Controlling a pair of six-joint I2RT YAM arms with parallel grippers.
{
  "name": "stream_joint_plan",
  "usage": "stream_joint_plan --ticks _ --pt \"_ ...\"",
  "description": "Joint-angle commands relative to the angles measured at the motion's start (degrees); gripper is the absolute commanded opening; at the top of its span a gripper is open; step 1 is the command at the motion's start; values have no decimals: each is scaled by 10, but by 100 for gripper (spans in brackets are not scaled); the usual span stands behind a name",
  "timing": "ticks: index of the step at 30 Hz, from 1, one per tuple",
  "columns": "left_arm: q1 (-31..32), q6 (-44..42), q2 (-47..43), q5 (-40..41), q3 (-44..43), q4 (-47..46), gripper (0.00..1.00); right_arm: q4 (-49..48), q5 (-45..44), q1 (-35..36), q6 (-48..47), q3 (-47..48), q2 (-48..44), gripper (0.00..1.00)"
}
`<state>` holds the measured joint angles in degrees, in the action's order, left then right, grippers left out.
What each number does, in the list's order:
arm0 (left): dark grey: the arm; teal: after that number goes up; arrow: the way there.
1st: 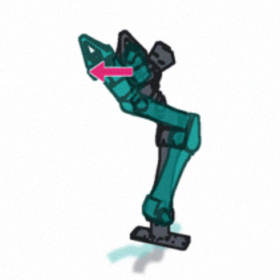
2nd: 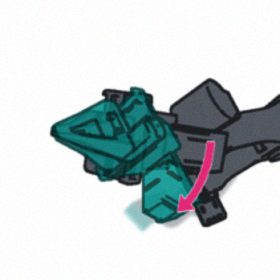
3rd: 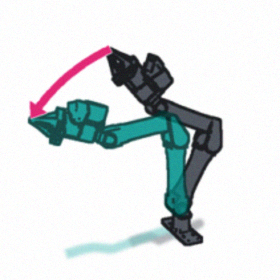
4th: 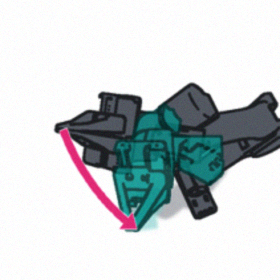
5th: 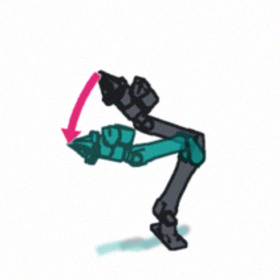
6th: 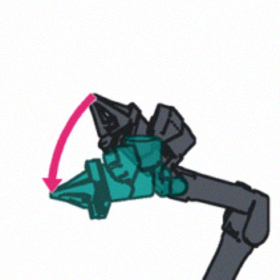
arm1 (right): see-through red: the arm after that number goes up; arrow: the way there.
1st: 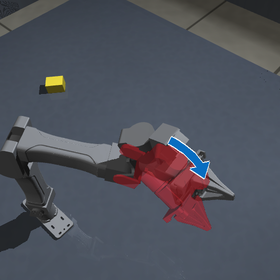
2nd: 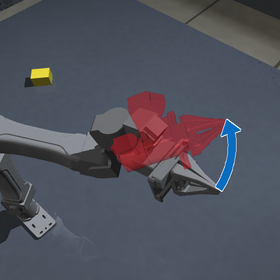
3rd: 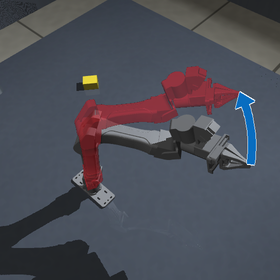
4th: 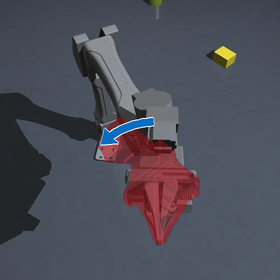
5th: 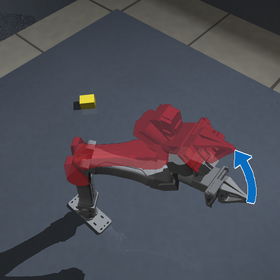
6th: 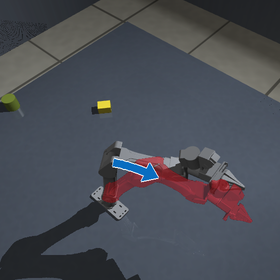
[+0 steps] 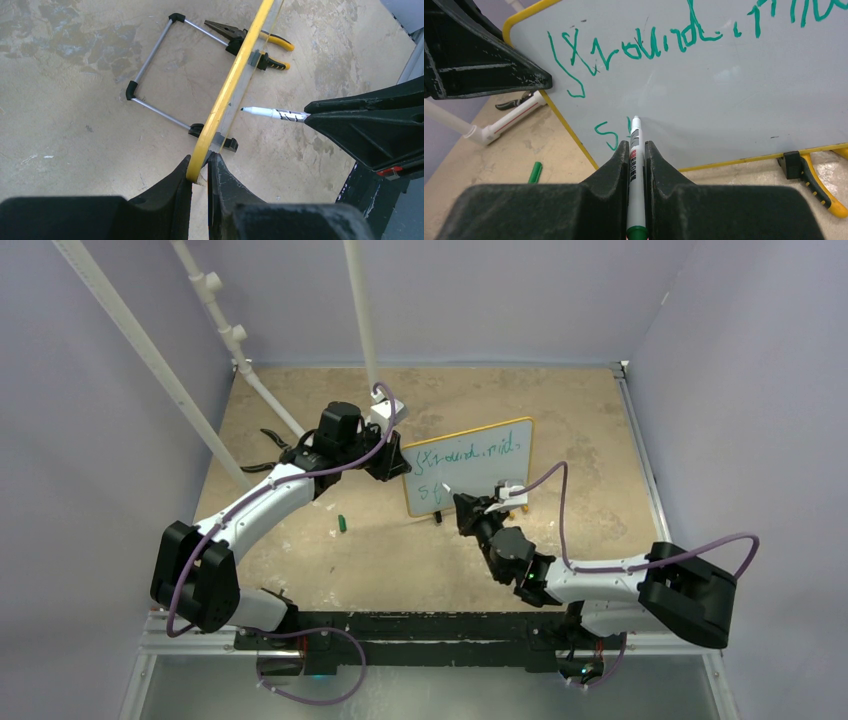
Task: Write a sentence on the whiteboard
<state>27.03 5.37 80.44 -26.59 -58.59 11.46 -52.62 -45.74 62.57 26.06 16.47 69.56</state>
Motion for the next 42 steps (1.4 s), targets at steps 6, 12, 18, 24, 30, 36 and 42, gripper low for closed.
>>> stream_joint_plan --ticks 6,12,18,24,30,36,42 --pt "-4 -8 3 31 0 5 0 16 -43 -2 7 22 25 0" --pt "-4 -7 2 31 0 6 0 57 -45 -2 36 23 28 0" --pt "-4 -7 1 30 -1 6 0 87 -29 -2 62 33 52 0" --pt "-5 -8 -1 31 0 6 0 76 -36 -2 55 36 56 0" --pt "-4 -8 -1 31 0 6 0 28 -46 -2 28 30 40 0" --pt "-4 -8 -1 31 0 6 0 -1 -64 -2 17 13 9 0" --pt "-5 -8 0 32 0 6 0 16 -81 -2 26 10 7 0"
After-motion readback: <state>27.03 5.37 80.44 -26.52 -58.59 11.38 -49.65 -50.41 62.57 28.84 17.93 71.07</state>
